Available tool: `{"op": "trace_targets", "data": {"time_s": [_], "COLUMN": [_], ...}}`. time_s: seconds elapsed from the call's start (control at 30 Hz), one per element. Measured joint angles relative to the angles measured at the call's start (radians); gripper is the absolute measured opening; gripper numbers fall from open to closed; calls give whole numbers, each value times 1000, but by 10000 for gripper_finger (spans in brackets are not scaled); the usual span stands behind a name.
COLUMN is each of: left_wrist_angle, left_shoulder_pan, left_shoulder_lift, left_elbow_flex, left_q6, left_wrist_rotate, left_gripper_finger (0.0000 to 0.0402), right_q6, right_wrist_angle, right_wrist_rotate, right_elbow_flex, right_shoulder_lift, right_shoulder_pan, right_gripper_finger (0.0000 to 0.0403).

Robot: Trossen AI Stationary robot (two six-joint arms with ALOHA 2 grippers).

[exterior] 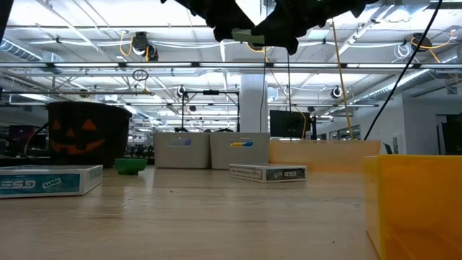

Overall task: Pick & Place Toys
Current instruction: Put the light blue gamepiece into the right gray bin

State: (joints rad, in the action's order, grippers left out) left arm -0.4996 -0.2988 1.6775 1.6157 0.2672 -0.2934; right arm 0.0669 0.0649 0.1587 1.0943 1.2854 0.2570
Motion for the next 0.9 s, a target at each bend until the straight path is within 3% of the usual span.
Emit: {"op": "trace_targets", "data": {"time_s": [0.57, 0.9], "left_wrist_angle": [-74, -81], "left_shoulder_pan": [-3, -2], "left_shoulder_lift": [0, 0], "left_elbow_flex": [0, 0], "left_q6": [7, 1], "left_wrist_rotate": [-9, -26], "left_gripper_finger": [232, 140], "right_q6": [0, -7], "right_wrist_angle": [-11, -9], "right_wrist_rotate": [0, 4], "right_elbow_flex": [0, 0], "right_shoulder_lift": [0, 0], "right_shoulder_pan": [-3, -4], "right_gripper_finger": [134, 134]}}
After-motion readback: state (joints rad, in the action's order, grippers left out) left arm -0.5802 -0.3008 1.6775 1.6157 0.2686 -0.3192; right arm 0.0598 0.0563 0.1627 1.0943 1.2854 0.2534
